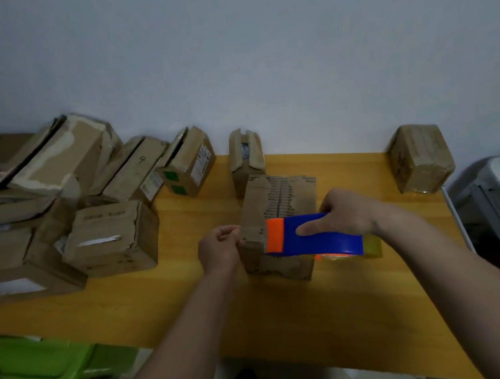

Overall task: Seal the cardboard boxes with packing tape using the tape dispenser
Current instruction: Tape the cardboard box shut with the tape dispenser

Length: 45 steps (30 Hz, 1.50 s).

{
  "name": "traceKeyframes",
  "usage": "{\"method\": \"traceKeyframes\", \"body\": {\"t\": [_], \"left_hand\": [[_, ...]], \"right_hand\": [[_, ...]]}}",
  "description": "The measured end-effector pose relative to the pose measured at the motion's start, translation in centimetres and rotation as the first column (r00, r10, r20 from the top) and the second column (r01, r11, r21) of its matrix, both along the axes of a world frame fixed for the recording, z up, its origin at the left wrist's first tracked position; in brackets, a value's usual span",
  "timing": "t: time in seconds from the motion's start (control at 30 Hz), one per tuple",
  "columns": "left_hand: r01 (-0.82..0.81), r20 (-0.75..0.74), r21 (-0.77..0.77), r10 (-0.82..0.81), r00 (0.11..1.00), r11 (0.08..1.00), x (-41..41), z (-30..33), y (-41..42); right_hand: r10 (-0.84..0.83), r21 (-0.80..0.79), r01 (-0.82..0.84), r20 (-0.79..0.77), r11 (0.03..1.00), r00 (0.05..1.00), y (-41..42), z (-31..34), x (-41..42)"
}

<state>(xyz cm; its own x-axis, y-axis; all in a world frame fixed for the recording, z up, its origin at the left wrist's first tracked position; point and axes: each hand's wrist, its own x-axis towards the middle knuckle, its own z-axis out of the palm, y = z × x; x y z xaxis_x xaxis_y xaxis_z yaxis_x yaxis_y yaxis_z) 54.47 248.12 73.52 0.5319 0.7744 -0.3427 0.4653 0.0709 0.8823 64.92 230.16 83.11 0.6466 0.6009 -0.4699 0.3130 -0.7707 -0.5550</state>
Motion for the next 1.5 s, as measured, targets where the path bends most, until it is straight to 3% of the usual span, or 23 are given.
{"method": "traceKeyframes", "body": {"t": [0.2, 0.33, 0.7, 0.87, 1.0, 1.07, 1.1, 1.17, 1.23, 1.3, 1.37, 1.5], "left_hand": [[-0.105, 0.006, -0.078, 0.106, 0.994, 0.991, -0.3, -0.8, 2.3], [-0.01, -0.045, -0.037, 0.008, 0.999, 0.999, -0.2, -1.8, 2.4], [-0.003, -0.168, 0.072, 0.015, 0.986, 0.997, 1.1, -4.2, 1.5], [0.056, -0.198, 0.091, -0.037, 0.98, 0.994, 1.5, -5.1, 1.2], [0.15, -0.39, -0.009, -0.142, 0.91, 0.989, 1.4, -5.0, 1.8], [0.21, -0.457, 0.117, -0.135, 0.879, 0.971, 0.6, -4.6, 1.6], [0.276, -0.436, 0.277, -0.136, 0.89, 0.92, 0.2, -4.5, 1.2], [0.505, -0.39, 0.537, -0.332, 0.859, 0.676, -0.6, -5.0, 0.0], [0.747, -0.532, 0.561, -0.536, 0.655, 0.356, -1.1, -5.7, -0.7], [0.87, -0.732, 0.475, -0.489, 0.475, 0.135, -1.3, -6.2, -0.6], [0.9, -0.796, 0.427, -0.438, 0.418, 0.083, -1.3, -6.0, -0.5], [0.921, -0.815, 0.378, -0.438, 0.379, 0.093, -1.4, -5.5, -0.8]], "right_hand": [[0.023, -0.101, -0.028, -0.046, 0.994, 0.999, -0.3, -0.1, 0.3], [-0.026, -0.204, 0.031, 0.025, 0.979, 0.999, -0.4, -1.1, 1.3], [-0.046, -0.367, 0.095, 0.139, 0.925, 0.989, 2.3, -3.2, 1.7], [-0.09, -0.381, 0.117, 0.089, 0.917, 0.992, 2.5, -4.1, 1.7], [-0.114, -0.362, 0.126, 0.054, 0.924, 0.992, 2.2, -4.2, 1.9], [-0.113, -0.352, 0.125, 0.053, 0.928, 0.992, 2.1, -4.3, 2.0], [-0.113, -0.347, 0.125, 0.056, 0.93, 0.992, 2.1, -4.3, 2.1], [-0.113, -0.344, 0.126, 0.058, 0.931, 0.992, 2.0, -4.4, 2.2], [-0.11, -0.346, 0.124, 0.06, 0.93, 0.992, 1.8, -4.6, 2.3], [-0.116, -0.339, 0.131, 0.063, 0.932, 0.991, 1.5, -4.8, 2.3], [-0.131, -0.32, 0.142, 0.057, 0.937, 0.99, 0.9, -4.9, 2.3], [-0.179, -0.271, 0.174, 0.006, 0.947, 0.984, -1.5, -4.7, 2.2]]}}
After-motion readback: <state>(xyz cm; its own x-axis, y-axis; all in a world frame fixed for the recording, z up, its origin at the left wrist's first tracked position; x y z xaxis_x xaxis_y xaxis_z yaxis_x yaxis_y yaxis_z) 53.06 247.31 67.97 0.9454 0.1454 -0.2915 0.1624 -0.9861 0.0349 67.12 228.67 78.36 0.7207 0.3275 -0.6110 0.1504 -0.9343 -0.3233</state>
